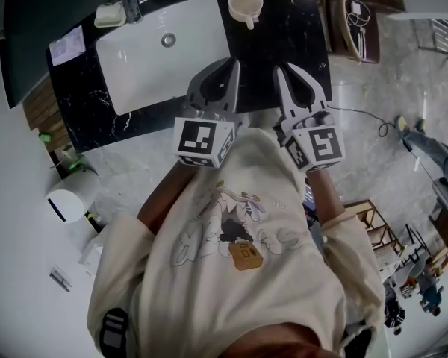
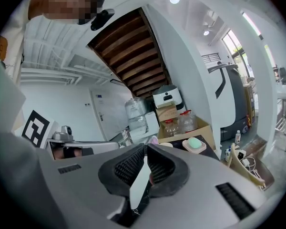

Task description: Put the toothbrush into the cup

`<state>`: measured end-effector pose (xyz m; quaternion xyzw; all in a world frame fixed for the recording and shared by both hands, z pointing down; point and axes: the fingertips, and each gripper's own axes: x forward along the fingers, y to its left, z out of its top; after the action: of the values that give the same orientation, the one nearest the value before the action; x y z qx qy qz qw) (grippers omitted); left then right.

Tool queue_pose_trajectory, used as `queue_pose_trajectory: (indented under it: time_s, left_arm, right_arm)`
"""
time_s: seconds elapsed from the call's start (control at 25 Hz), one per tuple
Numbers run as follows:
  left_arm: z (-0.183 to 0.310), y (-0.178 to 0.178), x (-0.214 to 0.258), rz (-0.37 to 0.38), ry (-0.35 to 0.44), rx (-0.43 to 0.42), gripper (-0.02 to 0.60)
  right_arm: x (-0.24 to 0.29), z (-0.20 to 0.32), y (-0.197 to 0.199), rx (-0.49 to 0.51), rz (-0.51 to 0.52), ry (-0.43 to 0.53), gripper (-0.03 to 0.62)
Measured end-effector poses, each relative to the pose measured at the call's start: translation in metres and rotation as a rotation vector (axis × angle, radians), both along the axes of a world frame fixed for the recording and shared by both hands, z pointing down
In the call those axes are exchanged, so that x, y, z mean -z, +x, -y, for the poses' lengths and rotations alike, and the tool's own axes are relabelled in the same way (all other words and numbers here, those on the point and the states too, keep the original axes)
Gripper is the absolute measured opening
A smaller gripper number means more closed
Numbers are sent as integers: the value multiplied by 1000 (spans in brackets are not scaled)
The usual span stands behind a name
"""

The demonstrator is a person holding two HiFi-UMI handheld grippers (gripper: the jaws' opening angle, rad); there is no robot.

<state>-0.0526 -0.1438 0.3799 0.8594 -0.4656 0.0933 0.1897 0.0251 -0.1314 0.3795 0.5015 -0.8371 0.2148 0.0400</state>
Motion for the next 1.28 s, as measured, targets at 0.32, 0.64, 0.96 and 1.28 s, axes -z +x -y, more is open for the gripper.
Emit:
queue_pose_trajectory:
  time_s: [0.32, 0.64, 0.96, 1.28]
  left_arm:
    - [-51, -34, 16, -21, 19, -31, 14]
    - [-106, -68, 21, -59, -3, -31, 14]
    - [-170, -92, 24, -130, -35, -51, 14]
    - [-216, -102, 8, -114, -89, -78, 14]
  right_arm:
    - [17, -47, -31, -12, -15, 28, 18]
    - [22, -98, -49, -50, 11, 29, 18]
    - [23, -158, -65, -80, 4, 20, 18]
    - [22, -204, -80, -101, -3, 6, 18]
